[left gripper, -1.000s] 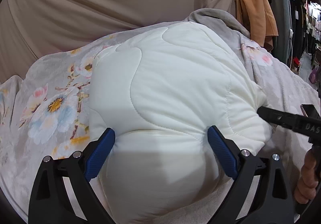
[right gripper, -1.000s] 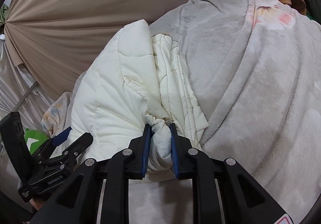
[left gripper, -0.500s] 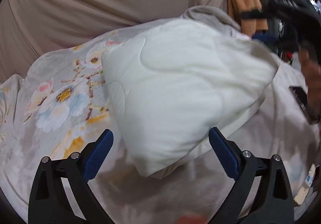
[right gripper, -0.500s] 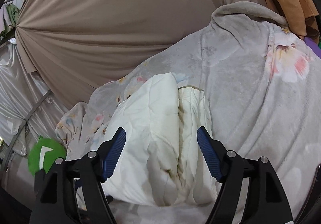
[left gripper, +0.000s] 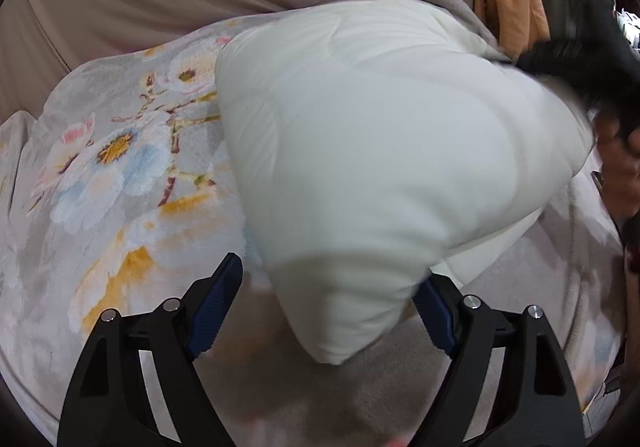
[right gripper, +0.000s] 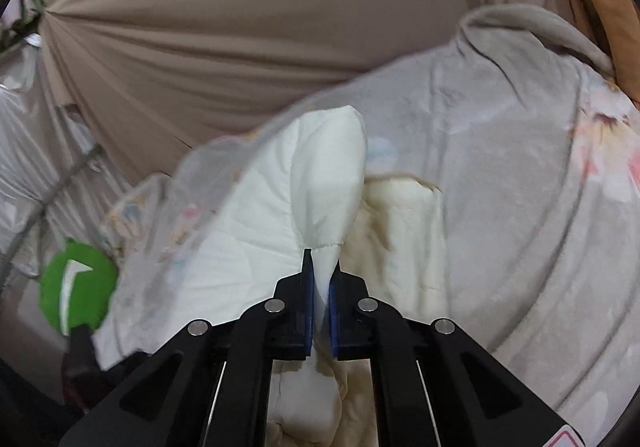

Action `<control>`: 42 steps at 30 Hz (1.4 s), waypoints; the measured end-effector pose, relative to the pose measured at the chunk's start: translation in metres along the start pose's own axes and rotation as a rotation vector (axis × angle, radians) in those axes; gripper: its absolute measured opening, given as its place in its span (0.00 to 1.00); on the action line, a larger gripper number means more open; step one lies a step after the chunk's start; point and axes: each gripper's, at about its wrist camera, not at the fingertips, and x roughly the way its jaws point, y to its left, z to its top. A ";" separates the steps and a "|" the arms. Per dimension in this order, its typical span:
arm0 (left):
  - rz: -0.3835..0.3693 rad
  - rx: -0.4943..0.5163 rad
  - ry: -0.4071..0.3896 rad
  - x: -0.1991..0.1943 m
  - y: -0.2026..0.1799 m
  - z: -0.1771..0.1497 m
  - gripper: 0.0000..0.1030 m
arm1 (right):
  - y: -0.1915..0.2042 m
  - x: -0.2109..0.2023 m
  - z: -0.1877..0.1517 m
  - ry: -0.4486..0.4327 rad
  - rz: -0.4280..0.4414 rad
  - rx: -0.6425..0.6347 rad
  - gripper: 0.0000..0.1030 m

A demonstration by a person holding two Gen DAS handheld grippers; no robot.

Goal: Fold large clothes

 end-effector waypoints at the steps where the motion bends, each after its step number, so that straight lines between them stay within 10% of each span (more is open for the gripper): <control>1: -0.002 -0.009 0.002 0.002 0.002 0.000 0.77 | -0.012 0.014 -0.006 0.022 0.013 0.034 0.05; 6: -0.048 -0.025 0.007 -0.017 0.006 0.000 0.72 | -0.012 -0.005 -0.005 0.003 0.002 0.075 0.09; 16: -0.056 -0.041 -0.237 -0.124 0.028 0.023 0.80 | 0.055 -0.106 -0.055 -0.129 0.020 -0.152 0.10; 26: -0.100 -0.113 -0.035 -0.003 -0.001 0.043 0.87 | 0.003 -0.028 -0.092 0.043 -0.118 -0.074 0.00; 37: -0.043 -0.115 -0.058 -0.008 -0.003 0.044 0.88 | 0.054 -0.089 -0.027 -0.131 -0.069 -0.166 0.04; 42: -0.045 -0.116 -0.061 -0.009 -0.003 0.045 0.88 | 0.040 0.005 -0.017 0.076 -0.174 -0.181 0.00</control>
